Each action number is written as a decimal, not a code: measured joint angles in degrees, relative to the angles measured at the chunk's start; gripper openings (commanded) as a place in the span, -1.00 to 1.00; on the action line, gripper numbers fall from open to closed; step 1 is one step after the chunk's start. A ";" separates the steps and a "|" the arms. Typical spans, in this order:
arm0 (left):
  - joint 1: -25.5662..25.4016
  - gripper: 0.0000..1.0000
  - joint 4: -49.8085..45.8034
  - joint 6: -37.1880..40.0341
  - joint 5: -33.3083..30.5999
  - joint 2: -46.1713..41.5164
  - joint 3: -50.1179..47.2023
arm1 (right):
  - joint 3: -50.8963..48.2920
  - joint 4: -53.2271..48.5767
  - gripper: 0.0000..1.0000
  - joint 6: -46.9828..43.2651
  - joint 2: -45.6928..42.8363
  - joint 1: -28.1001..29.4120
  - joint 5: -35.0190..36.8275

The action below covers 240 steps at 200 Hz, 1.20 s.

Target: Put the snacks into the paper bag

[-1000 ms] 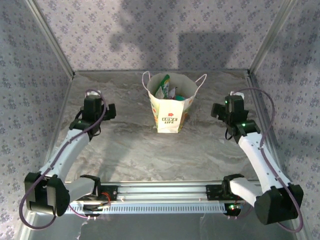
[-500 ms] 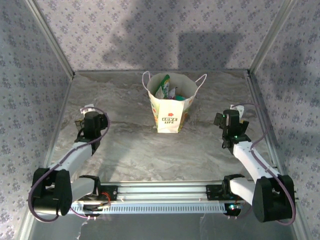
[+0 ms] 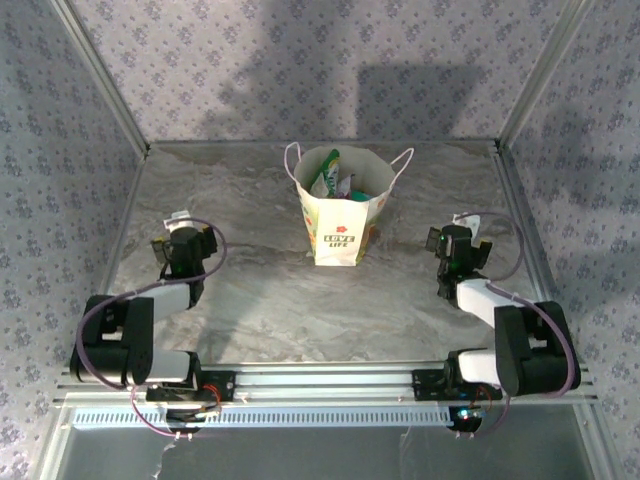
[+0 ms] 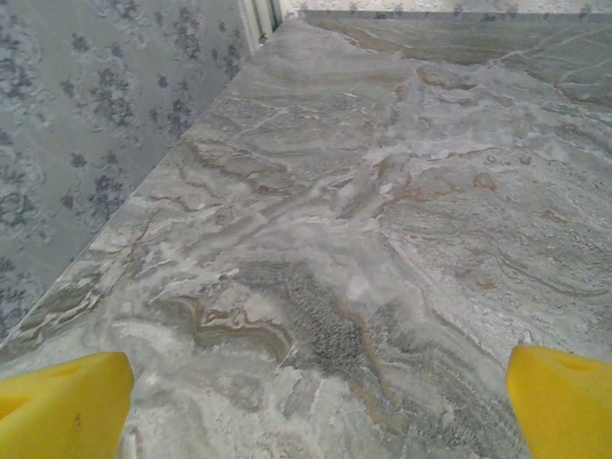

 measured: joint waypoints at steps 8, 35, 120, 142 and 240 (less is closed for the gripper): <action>0.04 1.00 1.36 0.70 0.81 1.07 0.00 | 0.00 1.51 0.99 -0.76 0.81 -0.24 -0.44; 0.09 0.99 5.66 2.84 3.96 5.46 0.04 | -0.98 8.55 0.99 -3.67 3.50 -1.27 -3.13; 4.81 1.00 8.15 3.30 14.29 8.85 0.11 | -1.51 17.09 1.00 -8.63 11.47 -6.49 -20.35; 4.81 1.00 8.92 3.30 15.04 8.85 0.11 | -1.46 17.09 1.00 -8.66 11.47 -6.80 -22.21; 4.81 0.99 8.92 3.30 15.87 8.85 0.11 | -1.46 17.09 1.00 -8.83 11.47 -6.80 -24.04</action>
